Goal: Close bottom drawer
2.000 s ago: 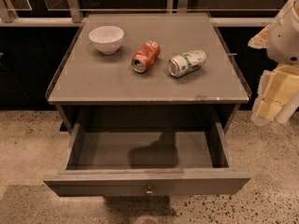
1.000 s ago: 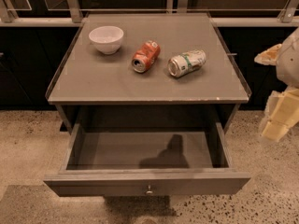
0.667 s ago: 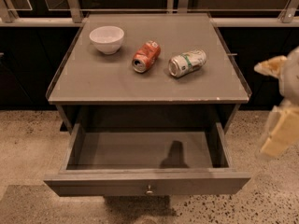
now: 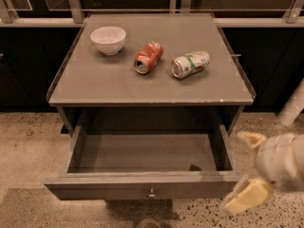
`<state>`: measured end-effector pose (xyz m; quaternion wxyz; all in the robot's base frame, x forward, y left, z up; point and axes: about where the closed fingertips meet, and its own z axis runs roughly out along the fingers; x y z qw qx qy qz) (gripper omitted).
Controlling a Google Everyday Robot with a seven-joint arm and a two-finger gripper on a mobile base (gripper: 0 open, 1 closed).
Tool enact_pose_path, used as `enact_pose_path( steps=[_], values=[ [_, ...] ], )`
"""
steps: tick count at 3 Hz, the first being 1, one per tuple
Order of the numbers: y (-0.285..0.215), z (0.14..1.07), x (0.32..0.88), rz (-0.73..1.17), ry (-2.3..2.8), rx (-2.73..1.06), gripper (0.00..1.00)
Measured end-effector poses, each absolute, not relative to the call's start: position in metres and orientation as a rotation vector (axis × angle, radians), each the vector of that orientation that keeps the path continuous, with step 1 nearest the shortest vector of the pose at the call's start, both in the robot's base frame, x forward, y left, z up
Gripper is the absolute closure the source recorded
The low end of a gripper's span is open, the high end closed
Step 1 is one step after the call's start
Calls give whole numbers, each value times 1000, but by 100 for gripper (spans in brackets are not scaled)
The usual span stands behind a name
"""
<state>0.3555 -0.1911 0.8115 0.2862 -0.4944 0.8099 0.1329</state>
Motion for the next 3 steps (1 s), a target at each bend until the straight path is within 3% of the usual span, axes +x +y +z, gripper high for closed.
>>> enact_pose_path(
  steps=[1,2,3],
  values=[
    [-162,705,331,621,2218,-1194,0],
    [-155,674,314,703,2257,-1171,18],
    [-154,679,315,703,2257,-1171,41]
  ],
)
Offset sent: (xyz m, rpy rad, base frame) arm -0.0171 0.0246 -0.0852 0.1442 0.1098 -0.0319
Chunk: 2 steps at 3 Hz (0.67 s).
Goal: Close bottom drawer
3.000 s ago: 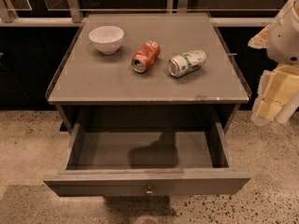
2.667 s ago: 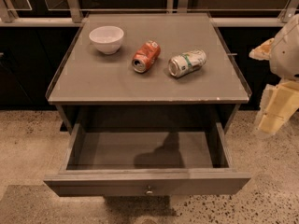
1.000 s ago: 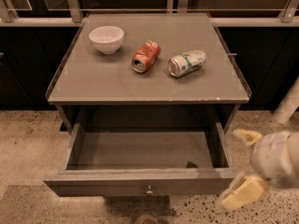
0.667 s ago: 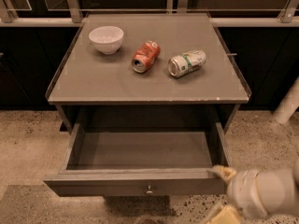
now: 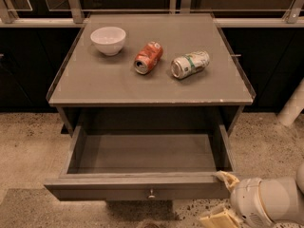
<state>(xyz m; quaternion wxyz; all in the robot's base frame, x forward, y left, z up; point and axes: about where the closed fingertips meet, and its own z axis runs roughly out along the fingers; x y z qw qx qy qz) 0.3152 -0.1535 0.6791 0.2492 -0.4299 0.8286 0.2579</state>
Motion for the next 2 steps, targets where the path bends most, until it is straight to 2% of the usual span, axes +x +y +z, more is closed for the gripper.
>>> enact_pose_path(
  steps=[2],
  values=[
    [-153,685,315,703,2257,-1171,88]
  ],
)
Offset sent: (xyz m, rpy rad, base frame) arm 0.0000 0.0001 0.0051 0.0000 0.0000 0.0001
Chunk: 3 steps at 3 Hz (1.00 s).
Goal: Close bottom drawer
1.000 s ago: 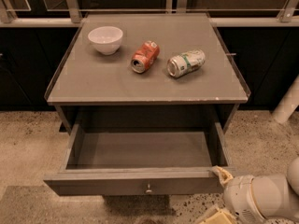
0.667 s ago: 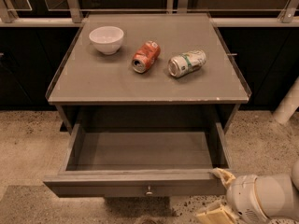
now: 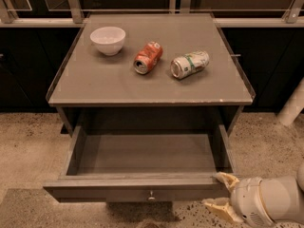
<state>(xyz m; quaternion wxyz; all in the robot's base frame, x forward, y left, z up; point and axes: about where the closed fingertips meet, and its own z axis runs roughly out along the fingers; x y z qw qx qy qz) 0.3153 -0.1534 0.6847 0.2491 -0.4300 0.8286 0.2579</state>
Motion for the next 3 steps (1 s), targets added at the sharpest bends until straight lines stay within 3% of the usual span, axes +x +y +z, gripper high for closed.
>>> enact_pose_path(
  steps=[1,3],
  values=[
    [-153,688,319,697,2259,-1178,100],
    [-115,764,403,418,2142,-1314,100]
  ],
)
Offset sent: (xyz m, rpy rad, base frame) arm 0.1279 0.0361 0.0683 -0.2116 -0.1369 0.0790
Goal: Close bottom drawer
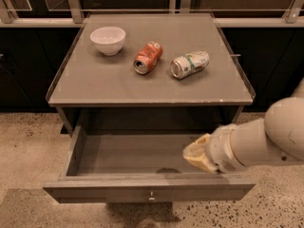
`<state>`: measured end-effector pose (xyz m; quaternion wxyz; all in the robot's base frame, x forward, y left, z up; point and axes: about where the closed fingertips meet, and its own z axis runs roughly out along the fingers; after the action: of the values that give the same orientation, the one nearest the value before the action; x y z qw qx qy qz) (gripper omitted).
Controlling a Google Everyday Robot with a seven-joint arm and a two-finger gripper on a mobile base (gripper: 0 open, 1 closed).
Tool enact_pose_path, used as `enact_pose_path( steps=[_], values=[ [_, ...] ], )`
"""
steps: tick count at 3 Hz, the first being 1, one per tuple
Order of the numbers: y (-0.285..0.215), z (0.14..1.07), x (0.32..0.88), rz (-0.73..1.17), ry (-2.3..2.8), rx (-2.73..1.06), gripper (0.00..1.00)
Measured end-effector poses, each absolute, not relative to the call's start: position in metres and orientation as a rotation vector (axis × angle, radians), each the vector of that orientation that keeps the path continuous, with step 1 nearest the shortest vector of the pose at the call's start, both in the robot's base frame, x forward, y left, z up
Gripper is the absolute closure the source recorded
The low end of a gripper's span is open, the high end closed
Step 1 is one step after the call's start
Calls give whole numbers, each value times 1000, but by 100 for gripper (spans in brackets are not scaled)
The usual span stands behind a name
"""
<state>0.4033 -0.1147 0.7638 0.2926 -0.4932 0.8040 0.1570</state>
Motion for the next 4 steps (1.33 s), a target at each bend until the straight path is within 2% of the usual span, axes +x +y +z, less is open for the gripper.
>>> enact_pose_path(
  steps=[1,4],
  values=[
    [-114,764,401,424,2144,-1316,100],
    [-142,697,288,835,2436,-1091,100]
  ],
)
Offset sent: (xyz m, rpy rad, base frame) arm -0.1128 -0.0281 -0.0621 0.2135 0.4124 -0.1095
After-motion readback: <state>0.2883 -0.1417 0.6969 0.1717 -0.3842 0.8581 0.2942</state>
